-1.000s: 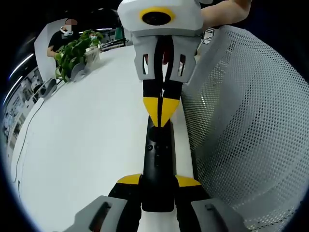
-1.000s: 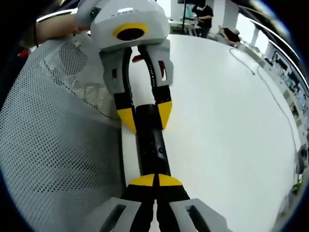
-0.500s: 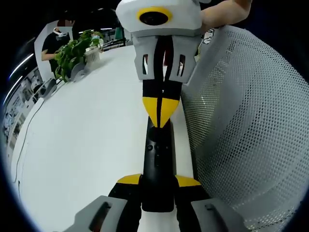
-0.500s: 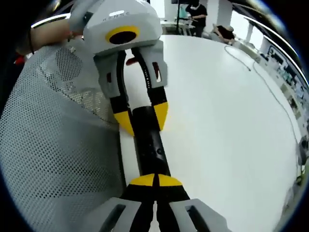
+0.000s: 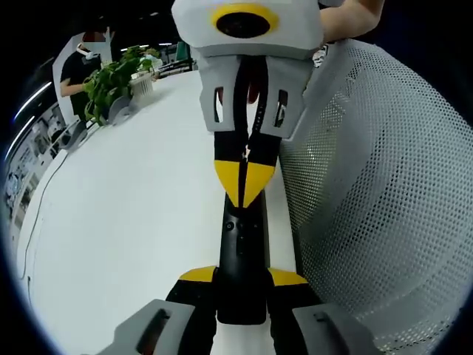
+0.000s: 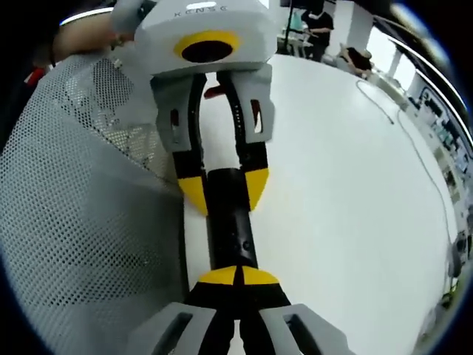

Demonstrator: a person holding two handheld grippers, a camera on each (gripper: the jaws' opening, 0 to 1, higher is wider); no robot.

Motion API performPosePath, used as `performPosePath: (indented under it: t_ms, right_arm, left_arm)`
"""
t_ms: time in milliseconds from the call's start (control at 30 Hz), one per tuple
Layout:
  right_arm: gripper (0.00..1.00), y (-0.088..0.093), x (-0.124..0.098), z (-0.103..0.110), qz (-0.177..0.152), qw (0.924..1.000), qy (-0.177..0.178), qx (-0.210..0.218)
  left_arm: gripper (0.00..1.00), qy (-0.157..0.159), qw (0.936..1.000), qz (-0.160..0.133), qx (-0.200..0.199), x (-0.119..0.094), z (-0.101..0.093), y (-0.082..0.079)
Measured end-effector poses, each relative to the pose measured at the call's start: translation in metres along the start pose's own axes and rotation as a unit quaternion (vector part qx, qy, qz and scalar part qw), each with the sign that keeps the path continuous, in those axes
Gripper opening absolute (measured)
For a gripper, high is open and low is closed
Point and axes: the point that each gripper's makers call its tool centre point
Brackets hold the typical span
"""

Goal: Press the specified remote control buttons in sequence, fully releasing each button before pressing the next.

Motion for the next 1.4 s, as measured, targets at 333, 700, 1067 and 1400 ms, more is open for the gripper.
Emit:
performPosePath:
  t_ms: [333,700,1067,1400]
  right_arm:
    - [0.00,-0.002,-0.002,-0.001,-0.021,0.9994,0.003,0.027]
    - [0.00,-0.009,0.001,0.000,-0.022,0.9997,0.002,-0.005]
    - [0.00,-0.010,0.001,0.001,-0.021,0.9993,0.014,-0.028]
    - [0.00,-0.018,0.006,0.012,-0.022,0.9975,-0.008,-0.066]
  left_arm:
    - [0.26,0.000,1.0000,0.000,0.000,0.000,0.000,0.000]
    - [0.26,0.000,1.0000,0.000,0.000,0.000,0.000,0.000]
    - [0.26,0.000,1.0000,-0.001,-0.002,0.000,0.000,0.000]
    - [0.26,0.000,1.0000,-0.003,-0.003,0.000,0.000,0.000]
Point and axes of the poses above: the point that each gripper's makers call its tool centre point, and the gripper's own axes: x roughly forward along the fingers, z roughly to its left, y roughly out of its underside, and after that the axes turned 9 degrees about -x, right-handed
